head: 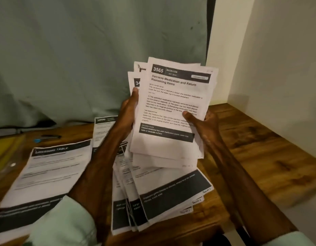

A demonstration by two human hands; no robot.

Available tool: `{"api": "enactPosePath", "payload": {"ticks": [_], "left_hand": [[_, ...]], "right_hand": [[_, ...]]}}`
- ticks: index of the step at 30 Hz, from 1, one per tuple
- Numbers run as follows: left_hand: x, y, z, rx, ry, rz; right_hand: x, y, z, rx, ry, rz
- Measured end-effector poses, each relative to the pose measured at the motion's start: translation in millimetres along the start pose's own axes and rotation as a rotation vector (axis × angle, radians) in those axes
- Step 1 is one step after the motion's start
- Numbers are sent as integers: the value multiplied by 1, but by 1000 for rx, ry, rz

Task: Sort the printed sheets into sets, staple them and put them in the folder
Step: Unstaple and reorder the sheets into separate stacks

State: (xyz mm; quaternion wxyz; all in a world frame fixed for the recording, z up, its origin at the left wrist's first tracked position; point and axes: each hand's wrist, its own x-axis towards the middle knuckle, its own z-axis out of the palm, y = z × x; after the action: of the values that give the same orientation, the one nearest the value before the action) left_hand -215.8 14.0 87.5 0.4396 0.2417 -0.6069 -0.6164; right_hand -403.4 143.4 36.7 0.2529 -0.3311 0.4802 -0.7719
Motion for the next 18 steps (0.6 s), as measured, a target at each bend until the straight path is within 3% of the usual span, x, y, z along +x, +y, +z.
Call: {"api": "enactPosePath", "payload": {"ticks": [3, 6, 12, 18], "left_hand": [[-28, 17, -10, 32, 27, 88], [-55, 24, -19, 93, 84, 168], [-105, 17, -36, 64, 92, 95], [-114, 16, -38, 9, 109, 86]], "right_hand": [[-25, -25, 13, -171, 31, -144], [-53, -38, 27, -151, 9, -204], [-97, -26, 38, -201, -79, -151], [-107, -26, 57, -177, -65, -107]]}}
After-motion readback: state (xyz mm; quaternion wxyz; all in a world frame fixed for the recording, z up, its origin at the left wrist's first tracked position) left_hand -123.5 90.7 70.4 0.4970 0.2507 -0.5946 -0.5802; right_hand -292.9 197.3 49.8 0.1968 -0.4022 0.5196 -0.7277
